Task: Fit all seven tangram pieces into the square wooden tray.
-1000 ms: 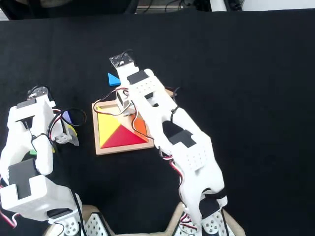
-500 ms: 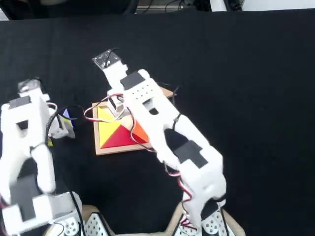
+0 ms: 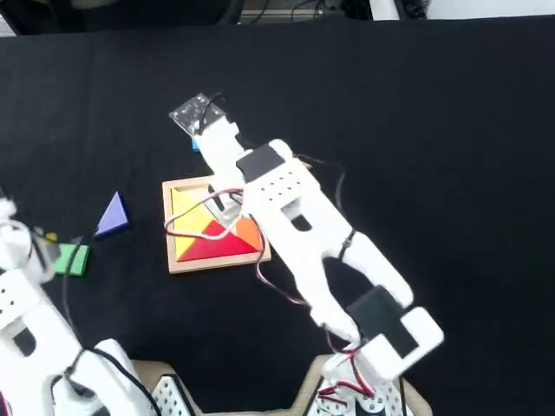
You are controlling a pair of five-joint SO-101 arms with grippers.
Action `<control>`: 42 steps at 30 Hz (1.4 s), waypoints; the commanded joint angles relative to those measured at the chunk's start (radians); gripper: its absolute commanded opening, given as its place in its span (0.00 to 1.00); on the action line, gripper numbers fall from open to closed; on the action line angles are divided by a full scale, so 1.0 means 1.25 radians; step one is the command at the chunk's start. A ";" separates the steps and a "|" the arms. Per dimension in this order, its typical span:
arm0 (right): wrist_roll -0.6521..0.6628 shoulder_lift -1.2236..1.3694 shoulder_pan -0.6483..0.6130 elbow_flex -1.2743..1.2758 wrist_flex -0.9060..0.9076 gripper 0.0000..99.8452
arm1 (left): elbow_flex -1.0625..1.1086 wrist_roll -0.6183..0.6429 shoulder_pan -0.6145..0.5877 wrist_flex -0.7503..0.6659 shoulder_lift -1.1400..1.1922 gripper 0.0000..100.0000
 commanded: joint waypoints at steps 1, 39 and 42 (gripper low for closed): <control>0.017 -0.071 -0.015 0.045 -0.044 0.10 | 0.094 -0.038 -0.044 -0.133 0.076 0.24; 0.017 -0.028 -0.011 0.166 -0.180 0.10 | -0.473 0.071 0.010 -0.081 0.765 0.03; 0.017 -0.028 -0.011 0.166 -0.179 0.10 | -0.474 0.077 0.057 -0.086 0.802 0.03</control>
